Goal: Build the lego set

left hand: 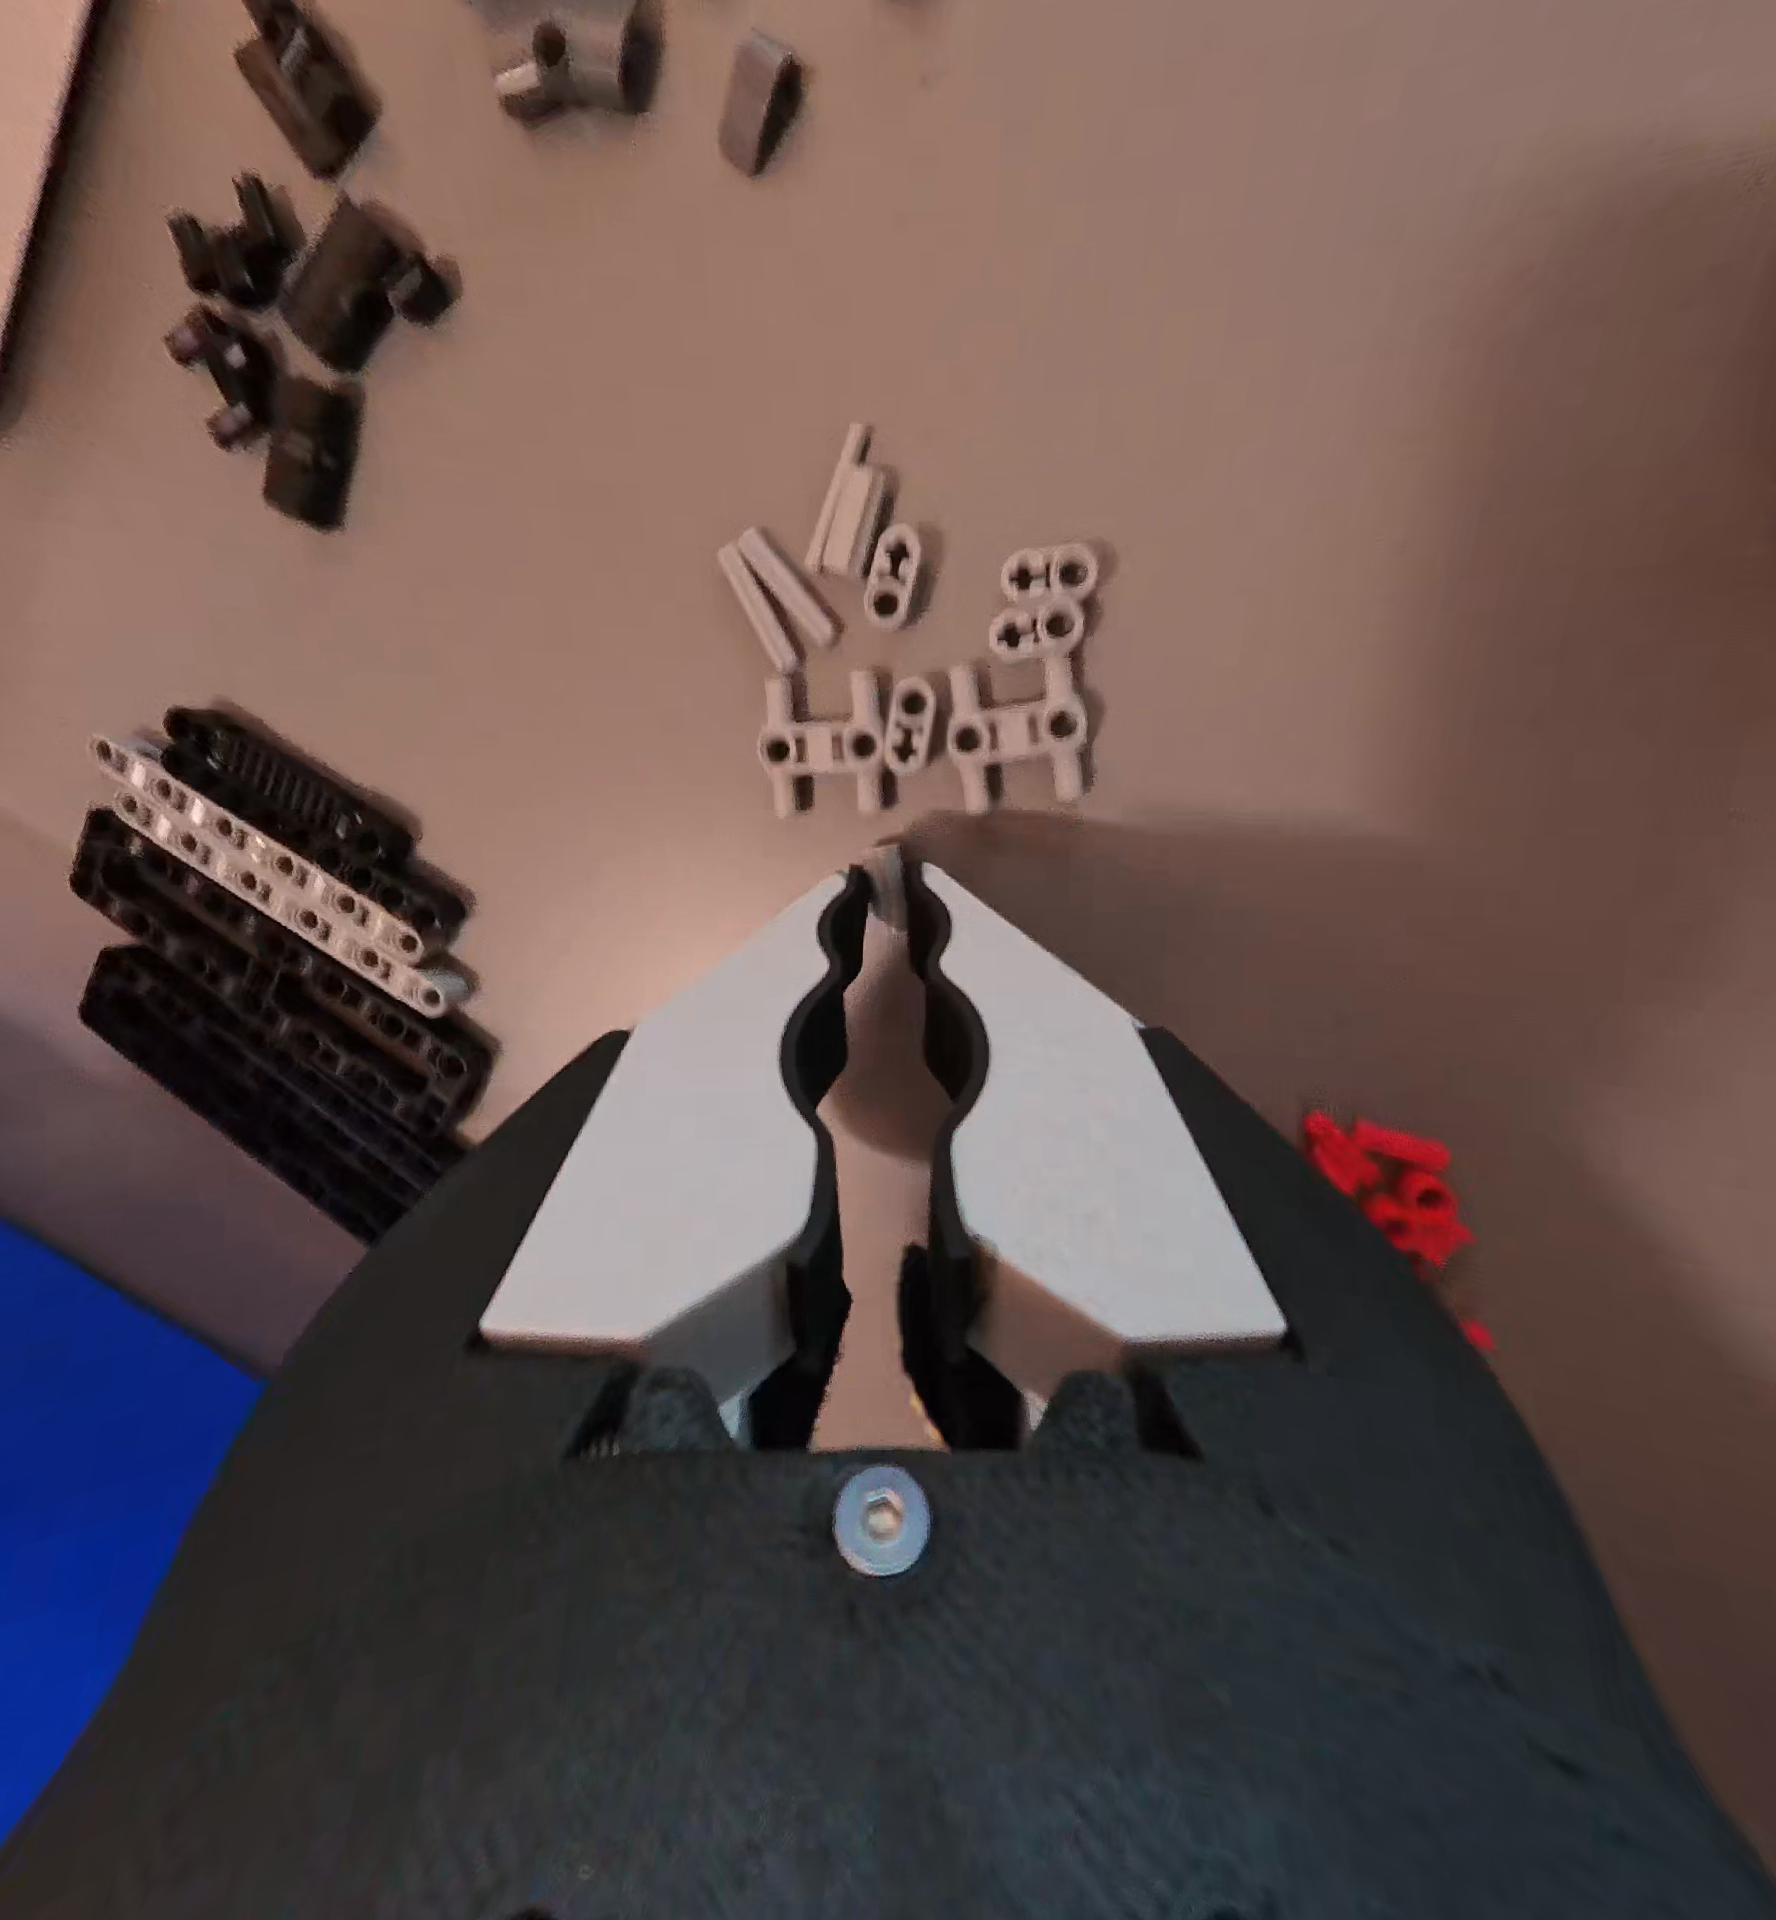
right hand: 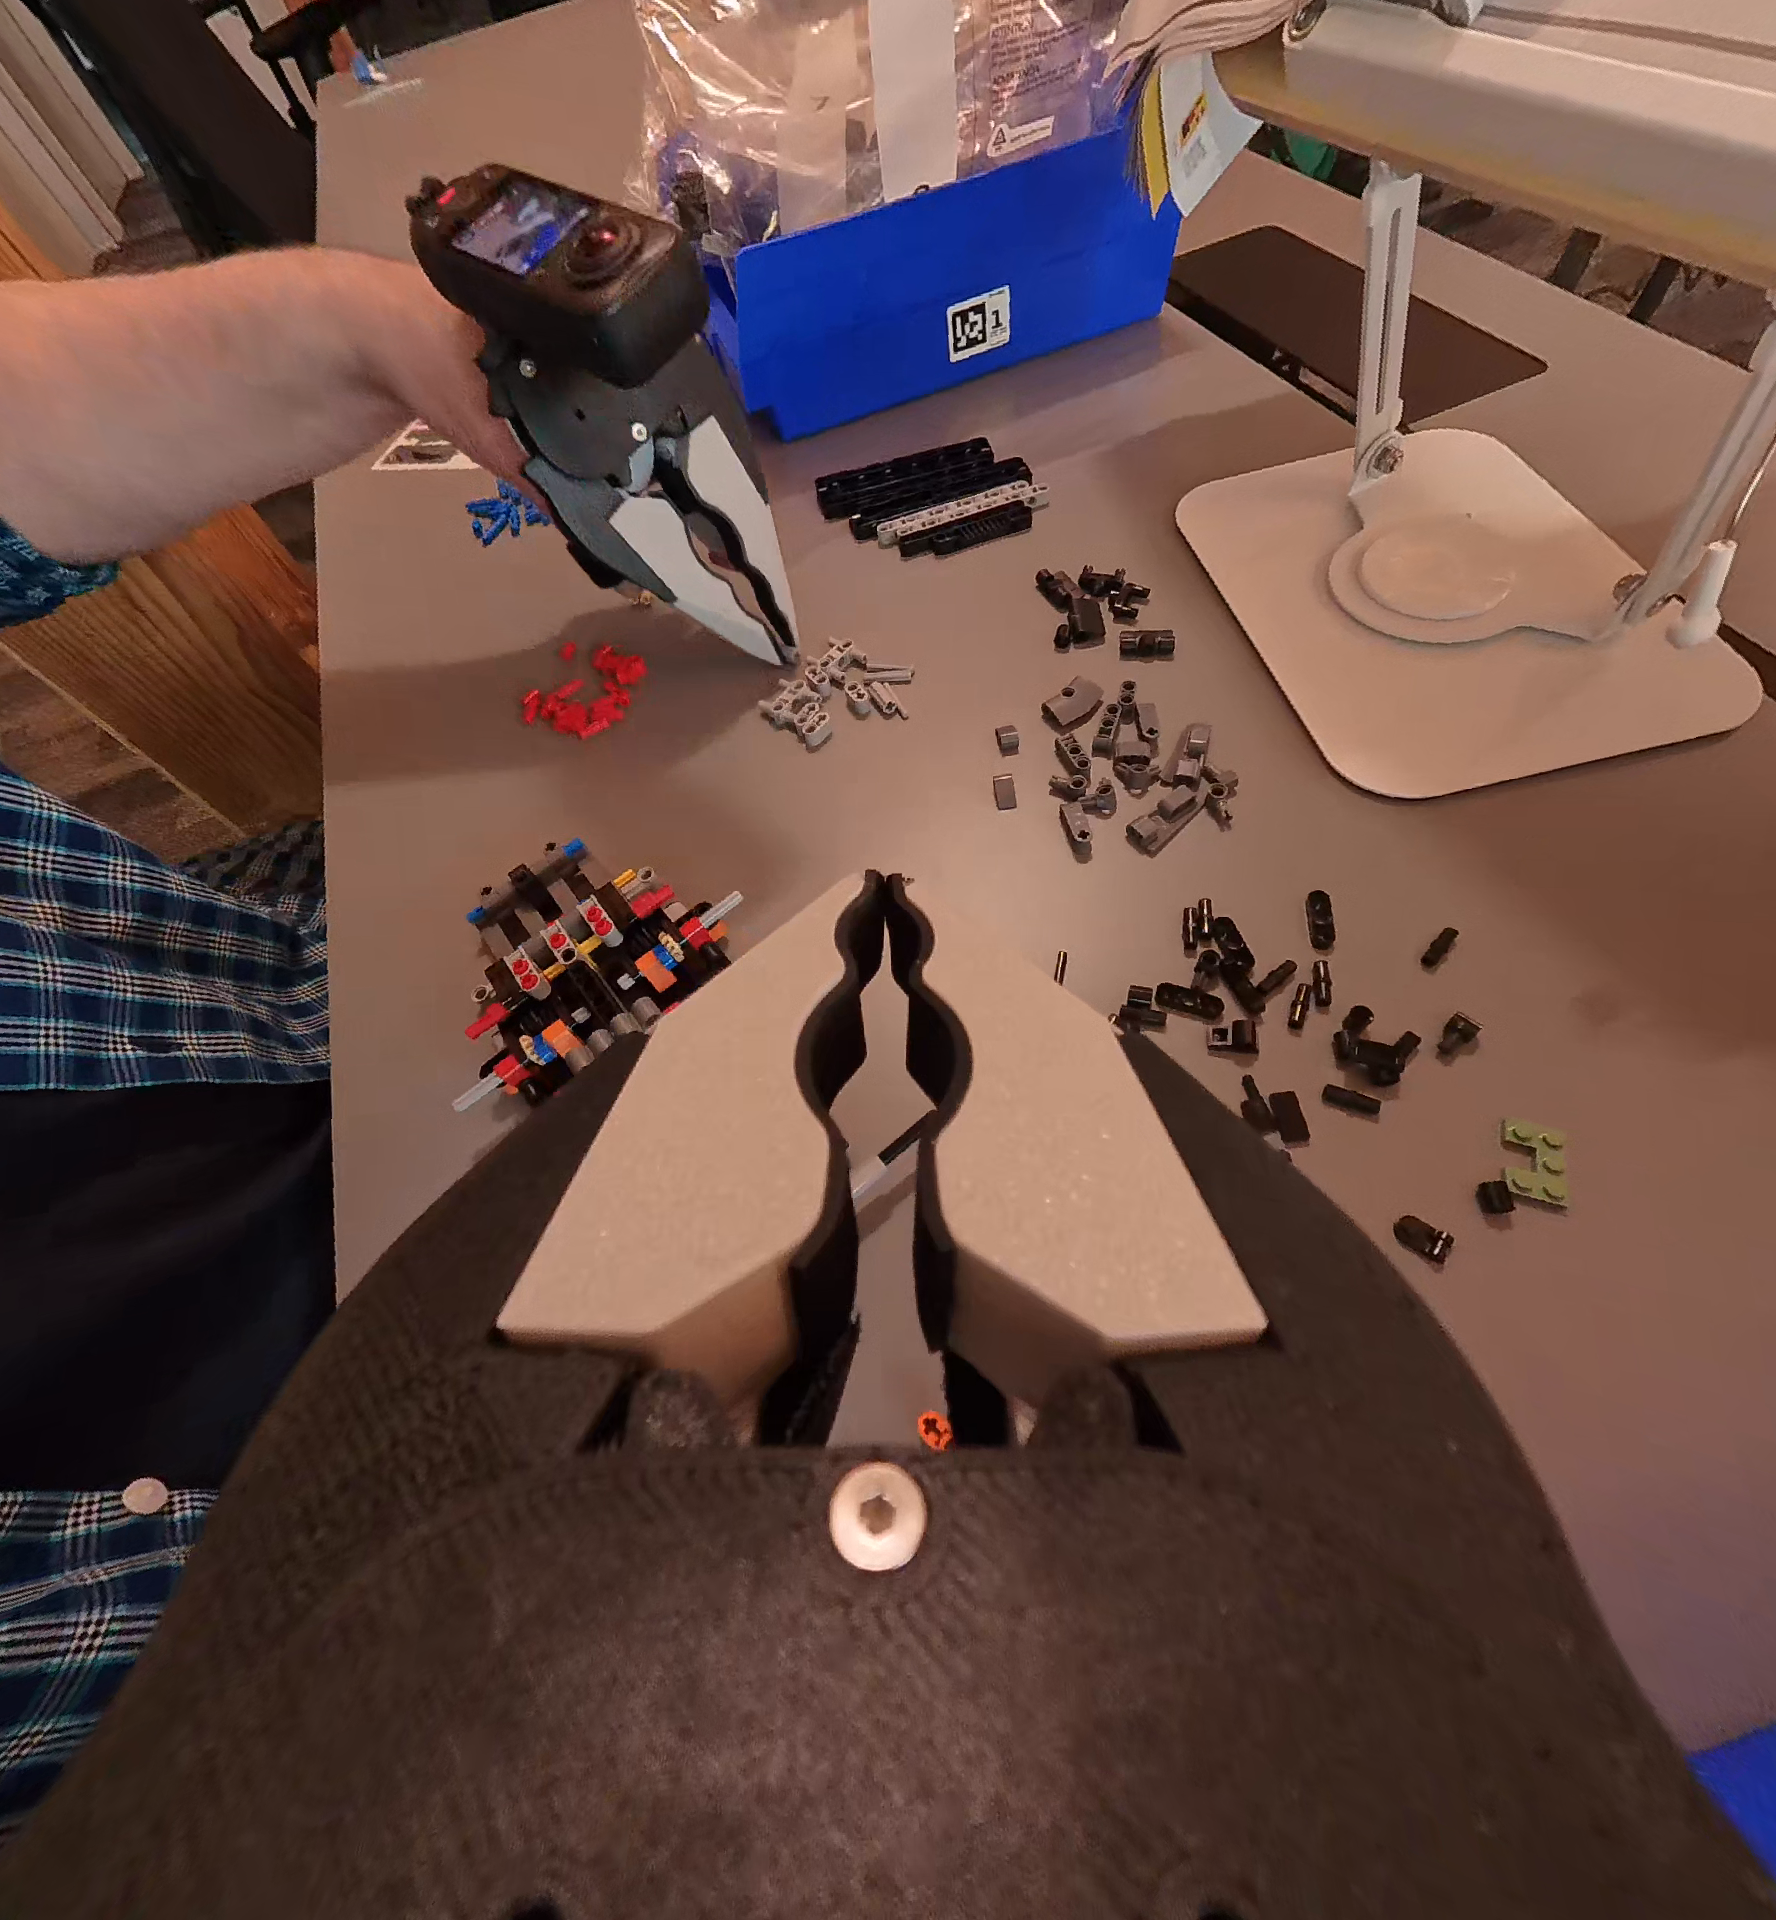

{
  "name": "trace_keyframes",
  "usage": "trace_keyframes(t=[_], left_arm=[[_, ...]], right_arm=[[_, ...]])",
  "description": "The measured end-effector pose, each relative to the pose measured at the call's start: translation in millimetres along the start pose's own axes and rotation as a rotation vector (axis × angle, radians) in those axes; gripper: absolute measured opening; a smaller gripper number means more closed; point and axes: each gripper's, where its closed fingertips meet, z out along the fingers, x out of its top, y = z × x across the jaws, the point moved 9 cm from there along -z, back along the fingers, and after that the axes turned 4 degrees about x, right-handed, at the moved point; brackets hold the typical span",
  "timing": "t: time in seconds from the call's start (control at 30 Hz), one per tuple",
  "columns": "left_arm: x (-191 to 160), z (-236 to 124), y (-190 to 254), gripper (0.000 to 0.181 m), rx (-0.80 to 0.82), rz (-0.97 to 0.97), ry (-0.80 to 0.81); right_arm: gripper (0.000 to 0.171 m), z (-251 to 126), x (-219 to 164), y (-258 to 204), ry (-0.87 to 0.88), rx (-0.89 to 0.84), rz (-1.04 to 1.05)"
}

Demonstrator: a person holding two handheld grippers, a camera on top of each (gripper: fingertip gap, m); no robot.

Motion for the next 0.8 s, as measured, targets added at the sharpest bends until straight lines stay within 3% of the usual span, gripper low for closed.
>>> trace_keyframes(t=[0.23, 0.53, 0.8], left_arm=[[-6.1, -16.0, -5.3, 0.016, 0.035, -0.036, 0.046], [-84.6, -66.2, -44.6, 0.012, 0.179, -0.234, -0.067], [-89.6, -41.2, -30.6, 0.014, 0.115, -0.168, -0.067]], right_arm=[[0.0, -3.3, -2.8, 1.8, 0.009, 0.0, 0.005], [0.0, -0.9, -4.0, 1.6, 0.015, 0.011, 0.004], [0.0, 3.9, -1.5, -2.0, 0.005, 0.02, -0.002]])
